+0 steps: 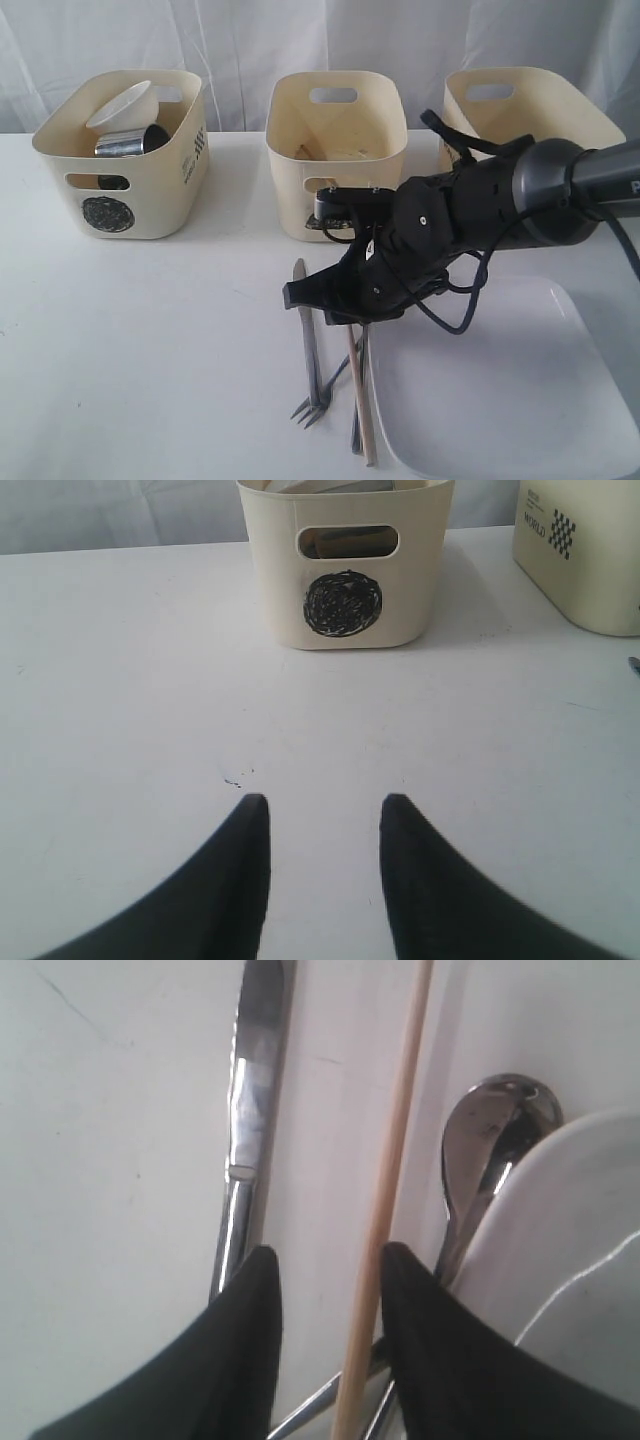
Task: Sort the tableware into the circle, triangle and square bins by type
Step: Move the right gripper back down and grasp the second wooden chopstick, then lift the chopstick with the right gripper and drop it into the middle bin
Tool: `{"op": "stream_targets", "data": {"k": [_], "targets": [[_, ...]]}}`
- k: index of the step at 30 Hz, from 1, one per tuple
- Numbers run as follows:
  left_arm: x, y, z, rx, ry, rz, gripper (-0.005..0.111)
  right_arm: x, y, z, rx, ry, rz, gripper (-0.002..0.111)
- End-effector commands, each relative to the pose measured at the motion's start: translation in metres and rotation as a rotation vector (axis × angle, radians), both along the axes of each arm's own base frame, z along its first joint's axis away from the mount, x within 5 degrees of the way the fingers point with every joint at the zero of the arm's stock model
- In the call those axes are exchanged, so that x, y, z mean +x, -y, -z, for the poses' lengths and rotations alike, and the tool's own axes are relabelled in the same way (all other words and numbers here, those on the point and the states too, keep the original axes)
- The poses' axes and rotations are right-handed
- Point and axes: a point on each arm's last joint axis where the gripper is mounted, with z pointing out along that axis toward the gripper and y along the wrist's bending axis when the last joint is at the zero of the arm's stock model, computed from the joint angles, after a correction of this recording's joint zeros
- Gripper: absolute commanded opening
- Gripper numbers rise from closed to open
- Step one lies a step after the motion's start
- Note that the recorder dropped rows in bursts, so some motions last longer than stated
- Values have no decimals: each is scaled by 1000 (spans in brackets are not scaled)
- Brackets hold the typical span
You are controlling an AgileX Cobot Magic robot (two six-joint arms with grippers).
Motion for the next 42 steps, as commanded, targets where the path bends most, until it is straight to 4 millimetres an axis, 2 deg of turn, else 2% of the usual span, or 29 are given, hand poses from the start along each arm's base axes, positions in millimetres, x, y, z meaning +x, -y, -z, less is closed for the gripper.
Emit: {"op": "stream_targets", "data": {"k": [1,10,31,34,40,42], "targets": [[0,0,1,-12,-4,2,42,1,-1,2,-6,1,-11,32],[0,0,1,-12,-4,2,42,1,-1,16,-28,-41,-14,32],[0,0,1,-12,-4,2,42,1,-1,25,-40,-61,-18,32],[0,0,1,-12,-4,2,42,1,-1,25,-39,-60,-18,26],[0,0,1,-12,-4,2,42,4,-2,21,-25,-33,-12,2],[0,0,1,-12,-4,2,42,5,-2,14,-13,-5,-10,0]]}}
